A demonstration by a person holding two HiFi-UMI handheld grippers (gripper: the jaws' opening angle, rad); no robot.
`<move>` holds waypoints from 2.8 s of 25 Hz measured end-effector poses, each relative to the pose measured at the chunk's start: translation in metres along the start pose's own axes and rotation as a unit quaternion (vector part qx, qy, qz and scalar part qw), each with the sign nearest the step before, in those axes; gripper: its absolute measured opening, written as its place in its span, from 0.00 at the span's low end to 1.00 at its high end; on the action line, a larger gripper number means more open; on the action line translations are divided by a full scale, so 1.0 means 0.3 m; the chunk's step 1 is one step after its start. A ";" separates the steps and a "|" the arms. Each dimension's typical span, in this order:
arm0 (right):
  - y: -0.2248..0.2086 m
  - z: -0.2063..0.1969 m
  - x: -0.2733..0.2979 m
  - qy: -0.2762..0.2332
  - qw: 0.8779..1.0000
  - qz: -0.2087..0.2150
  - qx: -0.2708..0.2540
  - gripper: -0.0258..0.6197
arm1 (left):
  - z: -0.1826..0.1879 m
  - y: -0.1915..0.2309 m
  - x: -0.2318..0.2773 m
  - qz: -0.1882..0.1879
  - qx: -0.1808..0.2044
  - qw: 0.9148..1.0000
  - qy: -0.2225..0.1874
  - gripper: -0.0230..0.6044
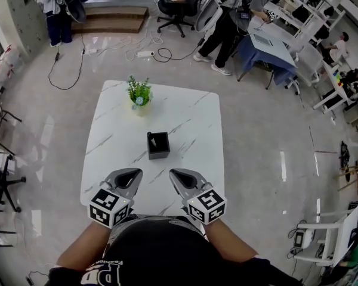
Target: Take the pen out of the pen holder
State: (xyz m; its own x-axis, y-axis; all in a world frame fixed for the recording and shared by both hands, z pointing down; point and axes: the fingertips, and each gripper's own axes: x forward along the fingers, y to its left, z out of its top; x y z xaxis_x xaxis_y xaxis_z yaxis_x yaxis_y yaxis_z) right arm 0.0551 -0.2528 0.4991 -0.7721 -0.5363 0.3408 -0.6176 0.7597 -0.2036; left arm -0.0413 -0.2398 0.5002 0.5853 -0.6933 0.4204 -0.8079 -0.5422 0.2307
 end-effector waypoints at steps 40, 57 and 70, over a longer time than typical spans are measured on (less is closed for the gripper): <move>-0.007 0.013 0.024 -0.002 0.999 0.008 -0.034 0.15 | -0.004 0.003 0.013 -0.005 0.005 1.000 0.008 0.13; -0.103 0.041 0.229 0.029 0.996 0.004 -0.087 0.15 | -0.042 0.069 -0.037 0.030 -0.025 0.999 0.005 0.13; -0.173 0.007 0.483 0.078 0.991 0.001 -0.111 0.15 | -0.104 0.158 -0.138 0.073 -0.057 0.996 0.005 0.13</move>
State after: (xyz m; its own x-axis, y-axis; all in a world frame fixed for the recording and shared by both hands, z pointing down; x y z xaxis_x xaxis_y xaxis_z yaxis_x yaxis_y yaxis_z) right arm -0.0251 -0.3709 0.5571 -0.7309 -0.4841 0.4810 -0.5542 0.8323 -0.0045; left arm -0.1060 -0.2220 0.5212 0.4606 -0.7562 0.4647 -0.8873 -0.3776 0.2649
